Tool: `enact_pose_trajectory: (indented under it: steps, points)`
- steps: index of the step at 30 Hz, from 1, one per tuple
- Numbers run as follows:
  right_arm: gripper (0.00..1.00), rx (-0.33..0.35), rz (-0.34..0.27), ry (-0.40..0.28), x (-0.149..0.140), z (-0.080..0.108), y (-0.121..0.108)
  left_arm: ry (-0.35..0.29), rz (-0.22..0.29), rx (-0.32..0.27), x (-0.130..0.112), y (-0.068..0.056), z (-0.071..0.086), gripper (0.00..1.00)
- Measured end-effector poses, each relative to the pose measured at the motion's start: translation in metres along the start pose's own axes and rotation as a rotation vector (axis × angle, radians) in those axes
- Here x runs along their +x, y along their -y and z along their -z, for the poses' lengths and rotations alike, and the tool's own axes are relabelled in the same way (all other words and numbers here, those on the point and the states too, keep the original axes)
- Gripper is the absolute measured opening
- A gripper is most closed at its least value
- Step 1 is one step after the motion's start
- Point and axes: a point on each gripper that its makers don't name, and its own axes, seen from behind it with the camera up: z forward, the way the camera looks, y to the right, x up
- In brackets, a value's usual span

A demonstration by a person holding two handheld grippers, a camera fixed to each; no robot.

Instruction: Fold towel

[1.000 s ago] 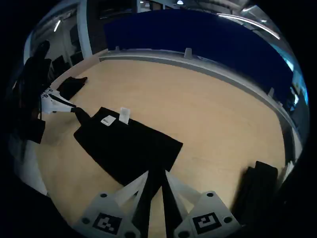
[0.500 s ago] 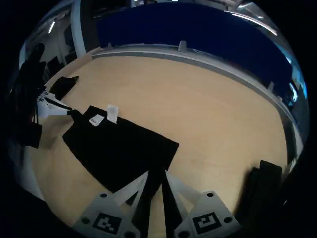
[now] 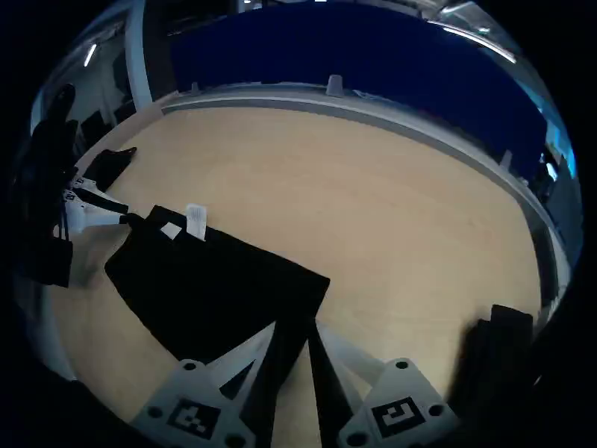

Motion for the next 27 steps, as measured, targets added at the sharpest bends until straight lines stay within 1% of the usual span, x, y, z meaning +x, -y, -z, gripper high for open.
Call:
enact_pose_trajectory:
  steps: [2, 5, 9, 12, 15, 21, 27]
  points:
    - [0.29, 0.002, 0.001, -0.007, 0.003, 0.0, -0.001, 0.0, -0.003, 0.014, 0.001, 0.004, 0.0, 0.41]
    - [0.42, -0.013, 0.003, -0.022, 0.008, 0.0, -0.006, -0.005, -0.01, 0.02, 0.003, 0.005, 0.001, 0.5]
    - [0.67, -0.032, 0.013, -0.034, 0.012, 0.002, -0.01, -0.015, -0.012, 0.021, 0.005, 0.005, 0.006, 0.64]
    - [0.8, -0.03, 0.019, -0.037, 0.012, 0.004, -0.01, -0.018, -0.005, 0.016, 0.005, 0.003, 0.009, 0.77]
    - [0.83, -0.025, 0.018, -0.036, 0.011, 0.004, -0.008, -0.019, 0.005, 0.009, 0.004, 0.001, 0.011, 0.89]
    - [0.83, -0.02, 0.006, -0.039, 0.007, 0.01, -0.006, -0.023, 0.018, 0.019, 0.0, 0.001, 0.019, 0.9]
    - [0.83, -0.022, 0.016, -0.038, -0.002, 0.022, -0.003, -0.026, 0.035, 0.036, -0.01, 0.002, 0.033, 0.9]
